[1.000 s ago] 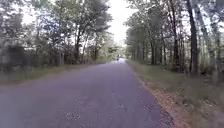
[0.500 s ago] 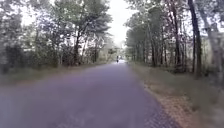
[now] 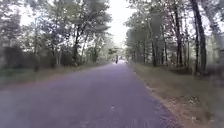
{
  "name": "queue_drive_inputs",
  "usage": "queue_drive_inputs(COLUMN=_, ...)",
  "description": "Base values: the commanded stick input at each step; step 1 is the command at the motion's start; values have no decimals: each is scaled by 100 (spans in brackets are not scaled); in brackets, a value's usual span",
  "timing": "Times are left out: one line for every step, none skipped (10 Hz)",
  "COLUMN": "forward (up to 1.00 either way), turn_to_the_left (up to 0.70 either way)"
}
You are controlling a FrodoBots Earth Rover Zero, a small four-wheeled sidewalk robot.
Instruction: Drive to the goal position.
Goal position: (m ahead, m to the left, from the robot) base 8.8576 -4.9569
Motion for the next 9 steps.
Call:
queue_drive_inputs(forward=45, turn_to_the_left=0)
queue_drive_inputs(forward=45, turn_to_the_left=0)
queue_drive_inputs(forward=45, turn_to_the_left=0)
queue_drive_inputs(forward=45, turn_to_the_left=0)
queue_drive_inputs(forward=45, turn_to_the_left=0)
queue_drive_inputs(forward=45, turn_to_the_left=0)
queue_drive_inputs(forward=45, turn_to_the_left=0)
queue_drive_inputs(forward=45, turn_to_the_left=0)
queue_drive_inputs(forward=45, turn_to_the_left=0)
